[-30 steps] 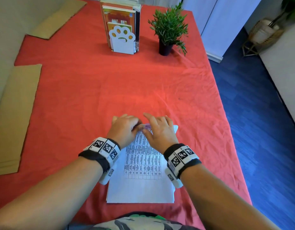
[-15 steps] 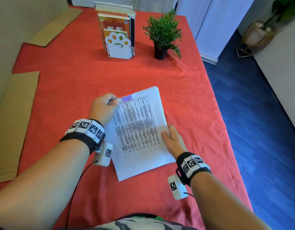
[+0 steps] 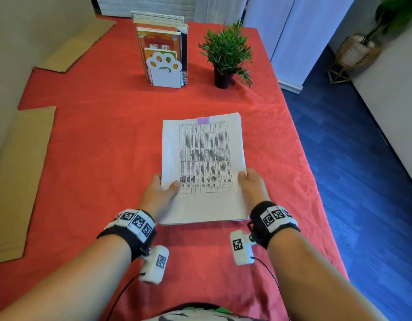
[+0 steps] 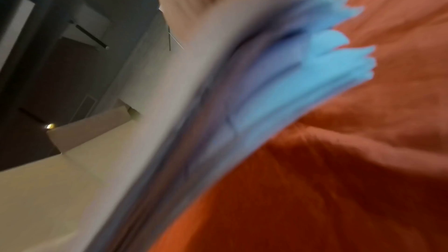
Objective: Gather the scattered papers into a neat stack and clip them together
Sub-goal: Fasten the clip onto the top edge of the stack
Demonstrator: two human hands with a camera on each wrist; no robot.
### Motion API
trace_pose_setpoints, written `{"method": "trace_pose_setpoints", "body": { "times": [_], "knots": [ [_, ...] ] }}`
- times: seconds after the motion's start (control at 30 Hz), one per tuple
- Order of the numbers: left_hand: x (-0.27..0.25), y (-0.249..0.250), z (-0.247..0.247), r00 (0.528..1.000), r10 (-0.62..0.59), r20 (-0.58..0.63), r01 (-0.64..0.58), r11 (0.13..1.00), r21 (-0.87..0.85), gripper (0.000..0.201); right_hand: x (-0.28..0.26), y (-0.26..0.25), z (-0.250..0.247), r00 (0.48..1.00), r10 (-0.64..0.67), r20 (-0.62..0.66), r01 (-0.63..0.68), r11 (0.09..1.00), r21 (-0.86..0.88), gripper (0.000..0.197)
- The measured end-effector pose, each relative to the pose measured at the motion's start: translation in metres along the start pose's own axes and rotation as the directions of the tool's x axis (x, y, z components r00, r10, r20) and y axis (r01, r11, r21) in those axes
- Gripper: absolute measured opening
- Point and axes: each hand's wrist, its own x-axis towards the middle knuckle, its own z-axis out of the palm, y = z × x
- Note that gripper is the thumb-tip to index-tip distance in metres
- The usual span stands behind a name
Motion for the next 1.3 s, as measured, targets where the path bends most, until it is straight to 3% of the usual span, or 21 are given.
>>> {"method": "trace_pose_setpoints", "body": {
  "times": [0.13, 0.2, 0.3, 0.4, 0.47, 0.53, 0.6, 0.67, 0.73, 0.8, 0.83, 0.93, 1.03, 1.17, 1.23, 1.3],
  "knots": [
    [0.0, 0.013, -0.004, 0.977, 0.104, -0.188, -0.101, 0.995, 0.026, 0.037, -0.006, -0.004, 0.004, 0.989, 0.038, 0.141, -0.044, 0.998, 0.036, 0.015],
    [0.003, 0.017, -0.007, 0.957, 0.111, -0.269, -0.11, 0.994, 0.016, 0.034, -0.014, -0.002, 0.009, 0.987, 0.04, 0.155, -0.066, 0.984, 0.165, 0.008],
    [0.007, 0.023, -0.006, 0.93, 0.118, -0.348, -0.135, 0.99, -0.026, 0.033, -0.028, -0.003, 0.024, 0.985, 0.048, 0.168, -0.13, 0.846, 0.517, 0.012],
    [0.004, 0.031, 0.005, 0.919, 0.13, -0.373, -0.158, 0.986, -0.046, 0.036, -0.029, -0.003, 0.039, 0.985, 0.052, 0.163, -0.142, 0.777, 0.613, 0.023],
    [0.001, 0.036, 0.012, 0.926, 0.155, -0.343, -0.184, 0.981, -0.053, 0.039, -0.026, -0.004, 0.045, 0.984, 0.092, 0.152, -0.165, 0.784, 0.598, 0.018],
    [0.002, 0.035, 0.016, 0.958, 0.192, -0.211, -0.21, 0.976, -0.064, 0.047, -0.02, -0.006, 0.044, 0.985, 0.134, 0.113, -0.175, 0.776, 0.606, 0.015],
    [0.005, 0.028, 0.016, 0.978, 0.207, 0.001, -0.205, 0.972, -0.115, 0.07, -0.01, -0.009, 0.035, 0.985, 0.167, 0.048, -0.157, 0.74, 0.654, 0.017],
    [0.01, 0.018, 0.011, 0.979, 0.148, 0.142, -0.144, 0.989, -0.036, 0.095, 0.002, -0.01, 0.02, 0.98, 0.198, -0.003, -0.14, 0.703, 0.697, 0.018],
    [0.016, 0.004, 0.002, 0.986, 0.073, 0.152, -0.113, 0.954, 0.277, 0.106, 0.016, -0.008, 0.004, 0.974, 0.221, -0.055, -0.114, 0.681, 0.723, 0.017],
    [0.019, -0.014, -0.011, 0.993, -0.01, 0.12, -0.073, 0.741, 0.667, 0.113, 0.033, -0.004, -0.01, 0.962, 0.248, -0.115, -0.094, 0.694, 0.714, 0.015],
    [0.02, -0.024, -0.017, 0.993, -0.069, 0.093, -0.029, 0.635, 0.772, 0.118, 0.042, -0.002, -0.016, 0.951, 0.269, -0.15, -0.087, 0.701, 0.708, 0.016],
    [0.011, -0.04, -0.025, 0.97, -0.235, 0.061, 0.076, 0.535, 0.841, 0.122, 0.065, 0.003, -0.028, 0.914, 0.324, -0.243, -0.095, 0.756, 0.648, 0.015],
    [0.005, -0.044, -0.028, 0.967, -0.248, 0.065, 0.065, 0.484, 0.873, 0.121, 0.086, 0.004, -0.029, 0.895, 0.35, -0.275, -0.119, 0.784, 0.609, 0.012],
    [0.004, -0.043, -0.027, 0.966, -0.25, 0.067, 0.058, 0.461, 0.885, 0.118, 0.109, -0.004, -0.032, 0.922, 0.358, -0.147, -0.206, 0.777, 0.595, 0.019],
    [0.003, -0.041, -0.026, 0.969, -0.24, 0.062, 0.062, 0.476, 0.877, 0.118, 0.12, -0.005, -0.033, 0.945, 0.313, -0.094, -0.221, 0.824, 0.522, 0.035],
    [0.002, -0.037, -0.027, 0.968, -0.246, 0.053, 0.072, 0.473, 0.878, 0.116, 0.127, -0.007, -0.036, 0.955, 0.29, -0.067, -0.228, 0.857, 0.462, 0.037]
  ]
}}
